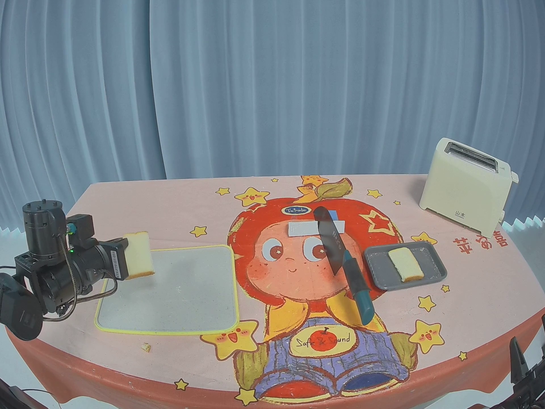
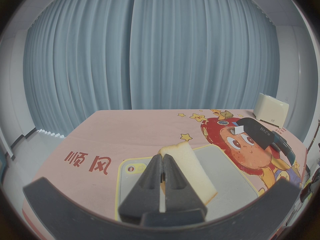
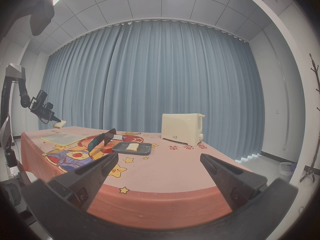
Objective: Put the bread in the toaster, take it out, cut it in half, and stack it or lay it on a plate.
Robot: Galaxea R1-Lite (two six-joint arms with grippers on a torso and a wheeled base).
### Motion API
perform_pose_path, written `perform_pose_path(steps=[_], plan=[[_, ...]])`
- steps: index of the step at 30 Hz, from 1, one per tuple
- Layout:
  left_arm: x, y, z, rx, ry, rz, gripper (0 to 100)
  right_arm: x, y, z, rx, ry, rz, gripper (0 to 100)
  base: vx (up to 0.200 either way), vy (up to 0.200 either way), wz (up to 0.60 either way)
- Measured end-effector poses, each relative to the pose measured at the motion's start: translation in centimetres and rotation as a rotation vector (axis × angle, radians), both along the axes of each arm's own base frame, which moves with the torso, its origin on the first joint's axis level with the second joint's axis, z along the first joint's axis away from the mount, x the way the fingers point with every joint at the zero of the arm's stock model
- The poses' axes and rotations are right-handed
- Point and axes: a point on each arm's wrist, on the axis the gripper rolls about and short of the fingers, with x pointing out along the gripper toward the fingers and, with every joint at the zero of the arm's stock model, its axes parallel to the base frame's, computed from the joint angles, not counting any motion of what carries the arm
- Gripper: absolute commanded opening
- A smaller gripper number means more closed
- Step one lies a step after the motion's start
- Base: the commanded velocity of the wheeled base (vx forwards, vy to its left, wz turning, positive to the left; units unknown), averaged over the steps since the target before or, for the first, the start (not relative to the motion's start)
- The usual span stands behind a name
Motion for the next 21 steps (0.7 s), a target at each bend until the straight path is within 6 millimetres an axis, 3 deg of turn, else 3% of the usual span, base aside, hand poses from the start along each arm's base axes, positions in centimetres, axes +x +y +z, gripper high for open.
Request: perform_pose_path(steps=[13, 21], plan=[[-0.8, 0.0, 0.9, -0.005, -0.035, -0.009, 0, 0.0, 0.0, 0.0, 0.0, 0.0, 0.0, 100, 0.0, 0.0, 0.0], [-1.6, -1.7, 1.4, -0.016, -0.061, -0.088, 0, 0.0, 0.0, 0.0, 0.0, 0.0, 0.0, 100, 0.0, 0.0, 0.0]])
